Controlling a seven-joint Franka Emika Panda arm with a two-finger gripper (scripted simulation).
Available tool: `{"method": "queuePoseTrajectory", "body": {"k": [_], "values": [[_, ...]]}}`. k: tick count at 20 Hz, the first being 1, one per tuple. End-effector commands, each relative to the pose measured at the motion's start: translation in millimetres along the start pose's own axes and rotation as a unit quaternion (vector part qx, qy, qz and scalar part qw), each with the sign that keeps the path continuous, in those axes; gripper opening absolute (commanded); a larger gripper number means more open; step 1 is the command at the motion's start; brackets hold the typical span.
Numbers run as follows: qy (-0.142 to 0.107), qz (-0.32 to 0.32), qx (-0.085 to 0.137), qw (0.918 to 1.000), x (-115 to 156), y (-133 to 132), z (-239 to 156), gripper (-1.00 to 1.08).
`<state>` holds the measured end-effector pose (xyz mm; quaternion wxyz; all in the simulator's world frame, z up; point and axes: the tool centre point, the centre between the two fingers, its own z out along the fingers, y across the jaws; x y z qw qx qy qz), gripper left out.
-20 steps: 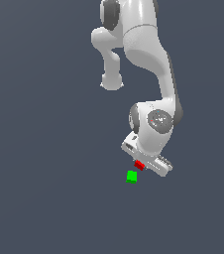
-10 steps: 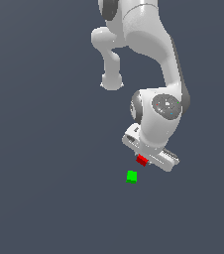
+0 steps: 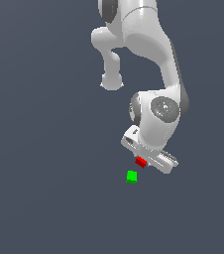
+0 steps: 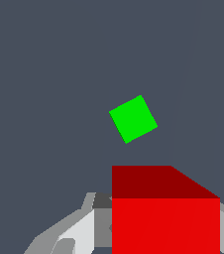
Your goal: Stack the red cube on top of the green cube.
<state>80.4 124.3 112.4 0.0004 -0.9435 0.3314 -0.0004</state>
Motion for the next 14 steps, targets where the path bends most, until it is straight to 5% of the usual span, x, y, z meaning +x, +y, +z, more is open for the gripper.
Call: {"method": "queuePoseTrajectory", "body": {"k": [1,14], "values": [[0.000,0.000,0.000,1.0000,6.8,1.1,6.3,-1.00],[0.000,0.000,0.000,1.0000,50.6,3.9,48.3,-1.00]]}}
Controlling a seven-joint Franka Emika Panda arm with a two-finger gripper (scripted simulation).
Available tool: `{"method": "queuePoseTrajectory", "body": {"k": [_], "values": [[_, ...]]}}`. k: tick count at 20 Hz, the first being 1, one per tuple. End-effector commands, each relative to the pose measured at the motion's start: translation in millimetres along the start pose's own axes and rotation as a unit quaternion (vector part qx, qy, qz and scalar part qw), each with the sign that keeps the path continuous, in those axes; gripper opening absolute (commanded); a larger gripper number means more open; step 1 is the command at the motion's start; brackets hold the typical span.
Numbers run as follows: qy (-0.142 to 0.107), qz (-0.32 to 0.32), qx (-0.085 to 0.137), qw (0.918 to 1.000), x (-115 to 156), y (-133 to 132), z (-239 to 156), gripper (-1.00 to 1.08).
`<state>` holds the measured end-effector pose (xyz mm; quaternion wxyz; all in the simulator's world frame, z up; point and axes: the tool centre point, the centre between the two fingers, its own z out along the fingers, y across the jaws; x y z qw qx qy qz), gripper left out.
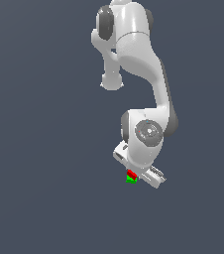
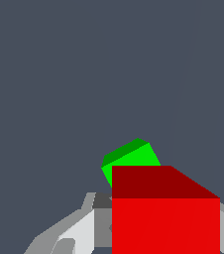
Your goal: Stack the red cube on top of the green cube.
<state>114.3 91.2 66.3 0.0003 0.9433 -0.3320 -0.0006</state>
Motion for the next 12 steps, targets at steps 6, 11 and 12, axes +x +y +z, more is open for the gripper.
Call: {"method": "queuePoseTrajectory", "body": {"k": [6,11,12], "values": [[0.000,0.000,0.000,1.0000,7.6,-1.2,6.0,-1.00],[0.000,0.000,0.000,1.0000,7.6,-1.2,6.0,1.00],[0.000,0.000,0.000,1.0000,7.6,-1.2,6.0,1.00]]}}
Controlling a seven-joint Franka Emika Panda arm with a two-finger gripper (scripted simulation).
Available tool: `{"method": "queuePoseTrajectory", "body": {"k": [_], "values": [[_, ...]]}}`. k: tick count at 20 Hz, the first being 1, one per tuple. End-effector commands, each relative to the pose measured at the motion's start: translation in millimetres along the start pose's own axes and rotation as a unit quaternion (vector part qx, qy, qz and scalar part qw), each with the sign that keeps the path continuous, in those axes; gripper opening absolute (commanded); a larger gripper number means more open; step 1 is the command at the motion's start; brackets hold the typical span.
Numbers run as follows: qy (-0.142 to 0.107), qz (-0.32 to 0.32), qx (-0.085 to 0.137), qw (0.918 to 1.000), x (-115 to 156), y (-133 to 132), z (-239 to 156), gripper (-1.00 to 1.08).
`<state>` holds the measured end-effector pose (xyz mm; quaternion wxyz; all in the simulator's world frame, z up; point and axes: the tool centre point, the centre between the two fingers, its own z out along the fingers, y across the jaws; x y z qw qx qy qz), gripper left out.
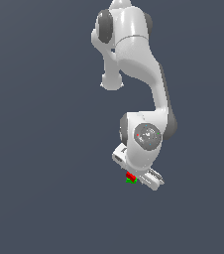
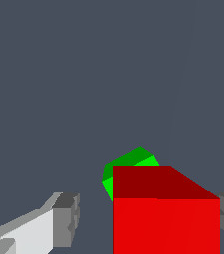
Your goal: Stack the red cube on top of the green cube.
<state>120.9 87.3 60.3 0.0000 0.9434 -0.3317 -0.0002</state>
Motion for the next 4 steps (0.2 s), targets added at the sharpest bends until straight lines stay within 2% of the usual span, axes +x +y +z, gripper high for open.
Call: {"method": "queuePoseTrajectory", "body": {"k": [1,4], "values": [[0.000,0.000,0.000,1.0000,0.0,-0.1,0.0,1.00],[0.000,0.000,0.000,1.0000,0.0,-0.1,0.0,1.00]]}}
